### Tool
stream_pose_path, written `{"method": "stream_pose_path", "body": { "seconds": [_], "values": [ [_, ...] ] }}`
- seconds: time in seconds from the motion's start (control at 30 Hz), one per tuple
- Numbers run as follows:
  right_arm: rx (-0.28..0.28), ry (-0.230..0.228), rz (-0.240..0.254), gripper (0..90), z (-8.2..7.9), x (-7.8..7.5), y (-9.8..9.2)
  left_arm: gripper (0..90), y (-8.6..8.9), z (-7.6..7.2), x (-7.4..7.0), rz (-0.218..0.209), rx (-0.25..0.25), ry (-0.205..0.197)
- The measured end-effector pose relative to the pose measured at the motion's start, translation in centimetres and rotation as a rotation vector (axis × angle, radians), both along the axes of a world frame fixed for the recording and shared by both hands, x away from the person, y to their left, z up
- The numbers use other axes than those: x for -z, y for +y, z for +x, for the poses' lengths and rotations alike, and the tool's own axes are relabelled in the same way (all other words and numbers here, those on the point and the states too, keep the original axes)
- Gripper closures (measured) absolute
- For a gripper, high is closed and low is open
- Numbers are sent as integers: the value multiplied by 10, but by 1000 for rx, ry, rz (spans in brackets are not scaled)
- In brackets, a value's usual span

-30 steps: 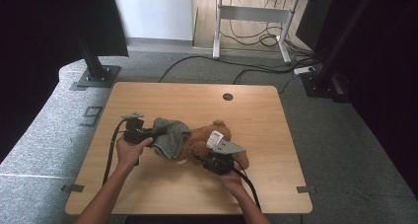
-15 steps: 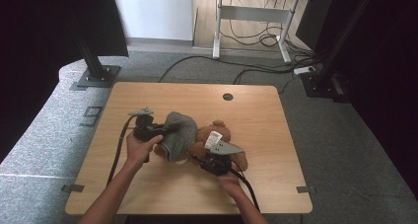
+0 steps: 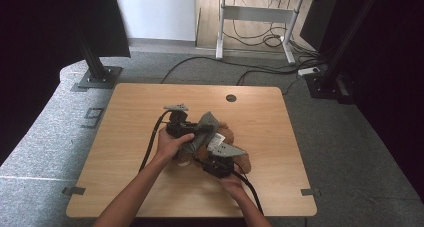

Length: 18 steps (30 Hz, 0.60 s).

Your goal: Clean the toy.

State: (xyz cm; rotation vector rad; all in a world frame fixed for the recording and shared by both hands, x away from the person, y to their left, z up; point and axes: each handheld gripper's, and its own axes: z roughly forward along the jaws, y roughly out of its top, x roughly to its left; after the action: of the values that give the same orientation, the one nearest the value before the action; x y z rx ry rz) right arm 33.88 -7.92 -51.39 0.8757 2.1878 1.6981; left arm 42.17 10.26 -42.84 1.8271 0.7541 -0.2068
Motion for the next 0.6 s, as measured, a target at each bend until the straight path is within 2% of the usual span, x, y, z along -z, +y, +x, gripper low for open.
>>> {"method": "stream_pose_path", "body": {
  "seconds": [0.1,0.13,0.2,0.23,0.37,0.5,0.6],
  "values": [
    [1,-4,-2,732,0,1,2,747,-12,3,5,35,55,45],
    [2,-3,-4,732,0,1,2,745,-14,4,7,44,62,59],
    [4,-3,-7,733,0,1,2,746,-16,9,11,61,52,111],
    [5,-2,-8,732,0,2,2,747,-15,11,12,70,37,120],
    [5,-9,-16,732,-2,2,1,749,-2,12,11,126,-49,92],
    [-1,-7,-19,732,-4,3,0,753,24,9,13,148,-150,69],
    [-1,-8,-19,732,-6,4,-2,754,49,8,18,157,-206,73]
  ]
}}
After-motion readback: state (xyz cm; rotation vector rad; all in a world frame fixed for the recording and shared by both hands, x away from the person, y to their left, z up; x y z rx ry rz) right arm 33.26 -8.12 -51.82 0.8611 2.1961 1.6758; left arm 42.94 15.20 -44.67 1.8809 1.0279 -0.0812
